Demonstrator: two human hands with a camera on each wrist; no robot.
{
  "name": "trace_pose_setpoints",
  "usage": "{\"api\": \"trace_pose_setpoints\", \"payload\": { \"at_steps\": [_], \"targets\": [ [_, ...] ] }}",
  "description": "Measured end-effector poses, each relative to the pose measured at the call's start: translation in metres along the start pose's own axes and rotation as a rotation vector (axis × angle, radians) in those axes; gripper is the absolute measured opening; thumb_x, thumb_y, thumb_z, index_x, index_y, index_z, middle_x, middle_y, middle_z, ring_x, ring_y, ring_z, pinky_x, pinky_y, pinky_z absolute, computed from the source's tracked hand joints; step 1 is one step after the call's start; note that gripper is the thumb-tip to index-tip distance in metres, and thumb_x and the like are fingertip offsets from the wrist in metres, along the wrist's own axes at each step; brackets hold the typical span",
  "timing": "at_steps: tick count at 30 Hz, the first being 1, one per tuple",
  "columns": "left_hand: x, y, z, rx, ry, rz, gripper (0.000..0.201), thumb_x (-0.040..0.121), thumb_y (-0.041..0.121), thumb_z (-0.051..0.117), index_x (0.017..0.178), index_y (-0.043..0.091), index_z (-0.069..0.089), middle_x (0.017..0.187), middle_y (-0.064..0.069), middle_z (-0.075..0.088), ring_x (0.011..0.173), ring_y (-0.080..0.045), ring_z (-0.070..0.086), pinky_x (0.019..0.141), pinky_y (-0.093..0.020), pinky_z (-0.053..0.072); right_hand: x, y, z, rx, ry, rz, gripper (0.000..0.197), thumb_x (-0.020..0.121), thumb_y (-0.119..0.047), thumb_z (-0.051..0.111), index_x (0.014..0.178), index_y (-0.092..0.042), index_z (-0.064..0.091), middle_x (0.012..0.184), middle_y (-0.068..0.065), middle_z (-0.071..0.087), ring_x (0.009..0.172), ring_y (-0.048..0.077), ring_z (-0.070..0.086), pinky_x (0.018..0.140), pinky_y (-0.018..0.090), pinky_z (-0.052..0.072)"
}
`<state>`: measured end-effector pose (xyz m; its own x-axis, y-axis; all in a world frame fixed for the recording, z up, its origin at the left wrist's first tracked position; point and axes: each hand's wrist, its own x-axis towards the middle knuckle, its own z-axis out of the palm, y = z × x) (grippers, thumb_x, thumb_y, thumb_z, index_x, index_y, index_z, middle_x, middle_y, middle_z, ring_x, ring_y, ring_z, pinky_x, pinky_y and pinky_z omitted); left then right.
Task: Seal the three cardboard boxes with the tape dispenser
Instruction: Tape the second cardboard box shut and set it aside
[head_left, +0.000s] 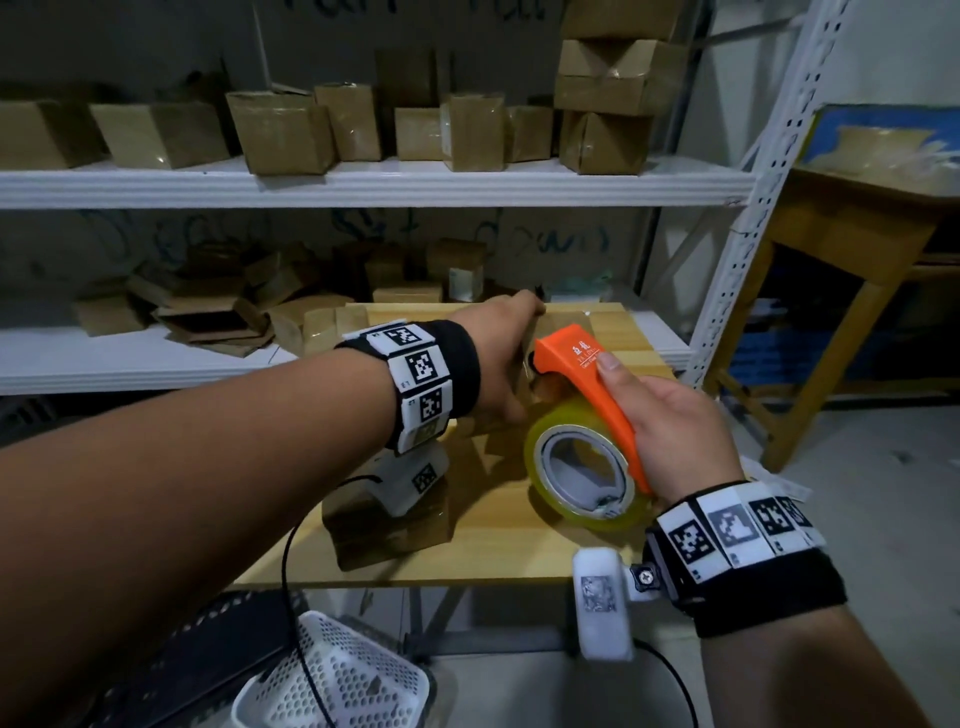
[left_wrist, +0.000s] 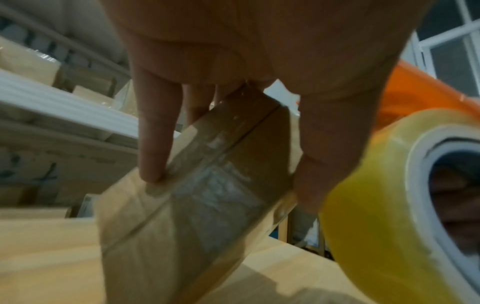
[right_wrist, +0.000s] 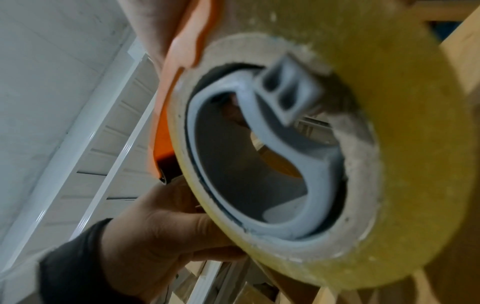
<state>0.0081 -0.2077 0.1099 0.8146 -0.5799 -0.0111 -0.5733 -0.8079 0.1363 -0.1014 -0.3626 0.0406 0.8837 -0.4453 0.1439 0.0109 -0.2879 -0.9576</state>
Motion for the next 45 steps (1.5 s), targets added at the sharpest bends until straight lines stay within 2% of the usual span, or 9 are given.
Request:
{"api": "trace_pose_setpoints", "payload": {
  "at_steps": [7, 14, 19, 26, 30, 36, 38, 42, 45],
  "targets": [
    [0.011, -0.015, 0.001, 0.054, 0.067, -0.068, 0.116, 0.052, 0.025, 0.098, 0.147, 0.020, 0.031, 0.146, -0.007, 0.046, 0.129, -0.028, 0.051, 0.105, -0.042, 0.048, -0.001, -0.004, -0.014, 0.135, 0.058, 0.016, 0.070, 0.084, -0.070, 0.067, 0.079, -0.001, 0.071, 0.070, 0.025, 0.063, 0.062, 0.028, 0.060, 0.068, 0.040, 0.049],
    [0.023, -0.006, -0.007, 0.190, 0.026, -0.080, 0.119, 0.053, 0.026, 0.098, 0.146, 0.043, 0.026, 0.144, -0.011, 0.035, 0.133, -0.038, 0.039, 0.101, -0.057, 0.047, 0.004, 0.009, -0.009, 0.035, 0.190, -0.016, 0.060, 0.090, -0.067, 0.062, 0.057, -0.016, 0.060, 0.052, 0.000, 0.054, 0.051, 0.018, 0.052, 0.056, 0.028, 0.040],
    [0.026, 0.001, 0.006, 0.239, -0.076, -0.117, 0.121, 0.051, 0.023, 0.099, 0.144, 0.038, 0.022, 0.139, -0.014, 0.037, 0.112, -0.041, 0.056, 0.085, -0.057, 0.057, 0.009, 0.014, -0.008, 0.050, 0.200, 0.004, 0.061, 0.091, -0.067, 0.062, 0.066, -0.011, 0.067, 0.061, 0.010, 0.062, 0.058, 0.022, 0.057, 0.059, 0.030, 0.045],
    [0.029, 0.006, 0.018, 0.240, -0.176, -0.062, 0.123, 0.051, 0.043, 0.097, 0.148, 0.031, 0.023, 0.137, -0.006, 0.048, 0.119, -0.032, 0.056, 0.094, -0.054, 0.054, 0.010, 0.012, -0.018, 0.003, 0.207, 0.006, 0.063, 0.094, -0.066, 0.057, 0.066, -0.010, 0.065, 0.062, 0.008, 0.058, 0.058, 0.022, 0.055, 0.056, 0.029, 0.042],
    [0.027, 0.011, 0.025, 0.255, -0.192, 0.007, 0.130, 0.062, 0.048, 0.092, 0.158, 0.034, 0.006, 0.144, -0.005, 0.047, 0.127, -0.031, 0.053, 0.101, -0.053, 0.049, 0.009, 0.011, -0.024, -0.012, 0.208, -0.005, 0.063, 0.095, -0.063, 0.058, 0.061, -0.011, 0.055, 0.058, 0.008, 0.051, 0.052, 0.021, 0.047, 0.042, 0.013, 0.035],
    [0.033, 0.019, 0.039, 0.353, -0.346, 0.086, 0.080, 0.092, 0.025, 0.071, 0.158, 0.023, 0.025, 0.149, -0.006, 0.047, 0.131, -0.027, 0.051, 0.103, -0.038, 0.044, 0.004, 0.011, -0.024, 0.024, 0.193, -0.023, 0.067, 0.094, -0.063, 0.061, 0.064, -0.003, 0.058, 0.059, 0.010, 0.052, 0.053, 0.022, 0.050, 0.049, 0.020, 0.040],
    [0.031, 0.019, 0.032, 0.298, -0.304, 0.059, 0.069, 0.096, 0.029, 0.065, 0.156, 0.024, 0.031, 0.149, -0.004, 0.049, 0.131, -0.025, 0.052, 0.099, -0.036, 0.043, 0.003, 0.011, -0.023, 0.032, 0.180, -0.014, 0.070, 0.093, -0.064, 0.061, 0.067, 0.001, 0.061, 0.062, 0.011, 0.054, 0.058, 0.023, 0.053, 0.057, 0.029, 0.042],
    [0.012, 0.003, 0.001, 0.062, -0.129, -0.076, 0.063, 0.096, 0.039, 0.065, 0.153, 0.030, 0.038, 0.149, -0.001, 0.052, 0.129, -0.023, 0.054, 0.099, -0.037, 0.046, -0.002, 0.007, -0.020, 0.028, 0.115, -0.046, 0.065, 0.092, -0.065, 0.060, 0.064, -0.007, 0.060, 0.058, 0.011, 0.052, 0.055, 0.021, 0.051, 0.056, 0.028, 0.041],
    [-0.011, -0.016, -0.016, -0.396, 0.017, -0.166, 0.034, 0.100, 0.025, 0.062, 0.133, 0.021, 0.061, 0.124, 0.001, 0.068, 0.110, -0.017, 0.066, 0.086, -0.035, 0.057, -0.006, 0.004, -0.013, 0.067, 0.048, -0.042, 0.071, 0.091, -0.065, 0.063, 0.082, 0.005, 0.068, 0.067, 0.026, 0.061, 0.059, 0.023, 0.057, 0.063, 0.031, 0.047]
  ]
}}
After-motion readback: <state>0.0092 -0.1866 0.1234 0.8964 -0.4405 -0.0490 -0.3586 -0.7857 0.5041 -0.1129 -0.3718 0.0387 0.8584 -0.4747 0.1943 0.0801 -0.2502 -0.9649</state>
